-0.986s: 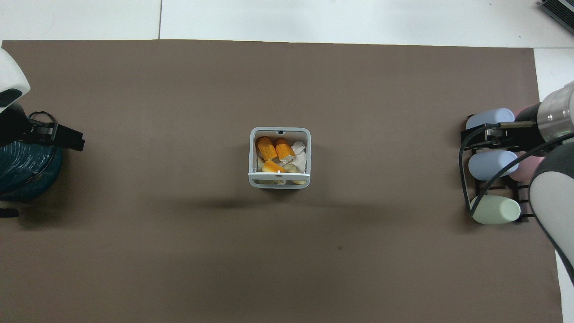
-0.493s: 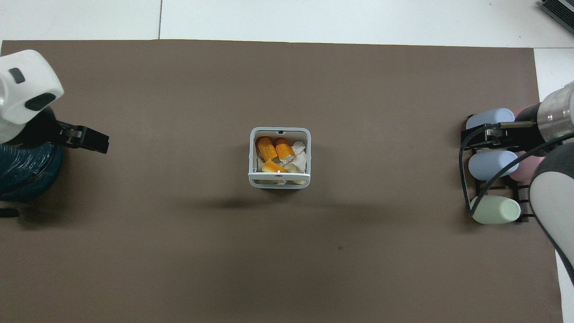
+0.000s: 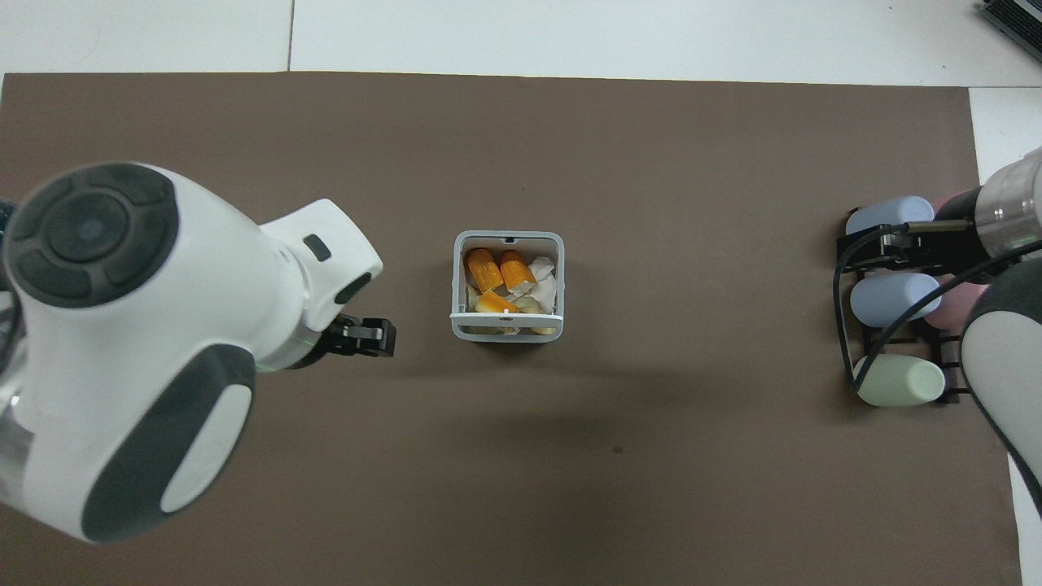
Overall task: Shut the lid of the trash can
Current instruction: 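Move the left gripper toward the white bin's open top, then push the bin lid over the opening with the left gripper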
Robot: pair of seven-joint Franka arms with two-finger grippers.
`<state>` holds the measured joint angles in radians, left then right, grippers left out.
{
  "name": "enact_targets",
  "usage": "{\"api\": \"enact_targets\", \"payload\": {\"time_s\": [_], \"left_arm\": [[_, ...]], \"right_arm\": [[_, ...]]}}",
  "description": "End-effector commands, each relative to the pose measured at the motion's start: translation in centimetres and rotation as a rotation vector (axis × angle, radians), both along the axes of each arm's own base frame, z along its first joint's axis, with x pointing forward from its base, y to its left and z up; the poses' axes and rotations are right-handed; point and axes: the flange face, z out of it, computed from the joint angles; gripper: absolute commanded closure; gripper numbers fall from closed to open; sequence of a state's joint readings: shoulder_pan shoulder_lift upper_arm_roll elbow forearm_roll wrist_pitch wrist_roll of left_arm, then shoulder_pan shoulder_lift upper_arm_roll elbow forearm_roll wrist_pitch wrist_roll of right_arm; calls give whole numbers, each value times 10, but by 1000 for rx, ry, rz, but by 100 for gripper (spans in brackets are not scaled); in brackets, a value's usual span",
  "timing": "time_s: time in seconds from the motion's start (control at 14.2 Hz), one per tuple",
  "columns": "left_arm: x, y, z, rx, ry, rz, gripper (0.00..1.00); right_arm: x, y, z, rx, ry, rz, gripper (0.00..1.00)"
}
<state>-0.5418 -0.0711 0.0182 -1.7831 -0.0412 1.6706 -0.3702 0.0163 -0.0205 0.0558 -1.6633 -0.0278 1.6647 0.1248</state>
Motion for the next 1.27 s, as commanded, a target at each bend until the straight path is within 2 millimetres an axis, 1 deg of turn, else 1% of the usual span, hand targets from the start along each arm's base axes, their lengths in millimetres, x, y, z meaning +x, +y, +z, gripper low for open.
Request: {"api": "enact_targets", "payload": {"time_s": [0.0,0.14,0.21,0.28,0.35,0.42,0.49,0.56,0.63,0.7,0.77,0.85,0.92,1.06,1.2], "left_arm": [[-47,-36,-22,-66,-26,71,83],[-65,-69,-44,-104,-68,128,90],[-65,-80,-52,-134,-97,167,91],[-58,-88,-63,-154,-117,197,94],[-47,-95,-74,-173,-133,216,94],[-36,-99,-81,-212,-164,232,94],[-25,-99,-84,-246,-196,251,94],[-10,-95,-88,-271,-229,274,94],[10,-86,-88,-298,-262,312,94],[26,-84,-88,-323,-281,340,93],[38,-85,-90,-335,-290,351,93],[51,-83,-93,-345,-302,370,94],[58,-81,-96,-363,-319,385,93],[62,-81,-106,-369,-329,390,94],[67,-91,-131,-364,-330,386,93]], "right_arm": [[-6,-4,1,11,-9,18,0],[-6,-4,1,11,-9,18,0],[-6,-3,1,11,-9,20,0],[-6,-3,1,11,-9,20,0],[-6,-3,1,11,-9,20,0],[-6,-3,1,11,-9,20,0],[-6,-4,1,11,-9,18,0],[-6,-3,1,11,-9,20,0],[-6,-3,1,11,-9,20,0],[-6,-3,1,11,-9,20,0],[-6,-3,1,11,-9,20,0],[-6,-3,1,11,-9,20,0],[-6,-3,1,11,-9,20,0],[-6,-3,1,11,-9,20,0],[-6,-4,1,11,-9,18,0]]}}
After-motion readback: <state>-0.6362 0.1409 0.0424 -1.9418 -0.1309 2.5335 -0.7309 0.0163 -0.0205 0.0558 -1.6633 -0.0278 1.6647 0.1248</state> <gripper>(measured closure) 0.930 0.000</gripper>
